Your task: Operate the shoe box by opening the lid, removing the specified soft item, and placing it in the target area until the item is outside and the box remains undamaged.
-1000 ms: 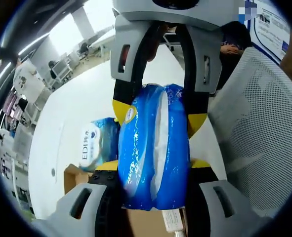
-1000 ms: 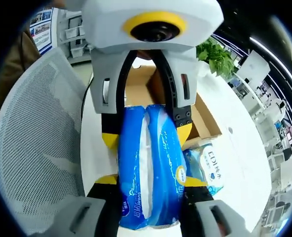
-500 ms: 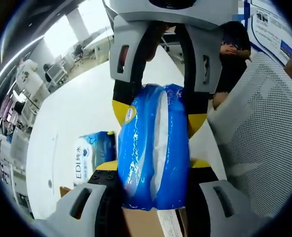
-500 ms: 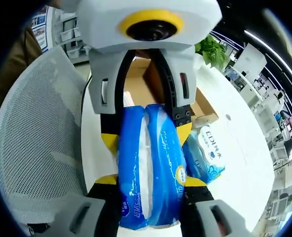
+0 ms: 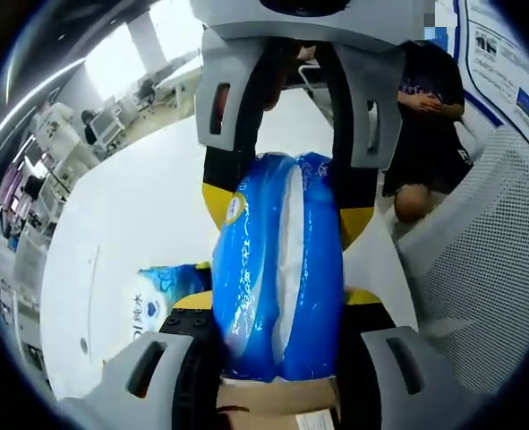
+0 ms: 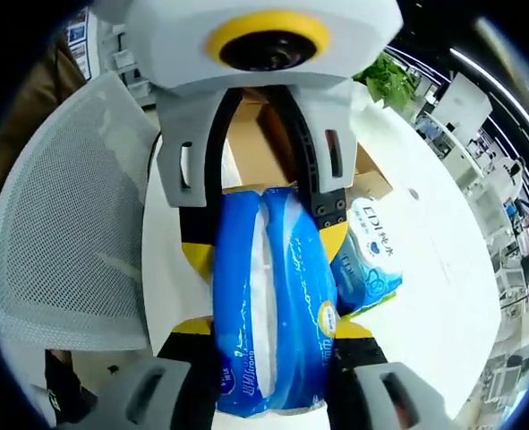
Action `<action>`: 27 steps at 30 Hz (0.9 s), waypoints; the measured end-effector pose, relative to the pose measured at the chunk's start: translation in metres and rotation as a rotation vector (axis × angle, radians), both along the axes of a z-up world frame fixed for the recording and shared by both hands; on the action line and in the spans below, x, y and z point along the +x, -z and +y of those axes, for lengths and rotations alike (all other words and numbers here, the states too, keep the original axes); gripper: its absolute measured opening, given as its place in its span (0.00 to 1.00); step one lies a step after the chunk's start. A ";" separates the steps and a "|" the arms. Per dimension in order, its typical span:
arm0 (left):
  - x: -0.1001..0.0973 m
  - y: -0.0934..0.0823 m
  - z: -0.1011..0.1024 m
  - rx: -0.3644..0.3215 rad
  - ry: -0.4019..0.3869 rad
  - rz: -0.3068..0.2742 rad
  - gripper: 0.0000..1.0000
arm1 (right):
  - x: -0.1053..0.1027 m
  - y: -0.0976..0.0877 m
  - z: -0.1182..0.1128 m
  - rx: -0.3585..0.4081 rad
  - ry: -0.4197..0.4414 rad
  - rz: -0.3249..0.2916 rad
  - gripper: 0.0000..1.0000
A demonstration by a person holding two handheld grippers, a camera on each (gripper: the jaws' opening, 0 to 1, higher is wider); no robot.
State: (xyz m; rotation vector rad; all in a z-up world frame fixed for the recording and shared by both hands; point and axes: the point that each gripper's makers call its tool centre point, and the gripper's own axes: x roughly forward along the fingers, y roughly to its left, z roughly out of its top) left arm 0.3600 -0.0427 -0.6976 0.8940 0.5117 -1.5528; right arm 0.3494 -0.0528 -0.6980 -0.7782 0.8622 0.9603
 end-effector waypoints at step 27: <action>0.044 0.012 -0.058 -0.043 -0.049 0.020 0.48 | 0.045 0.011 -0.061 -0.064 -0.053 0.021 0.42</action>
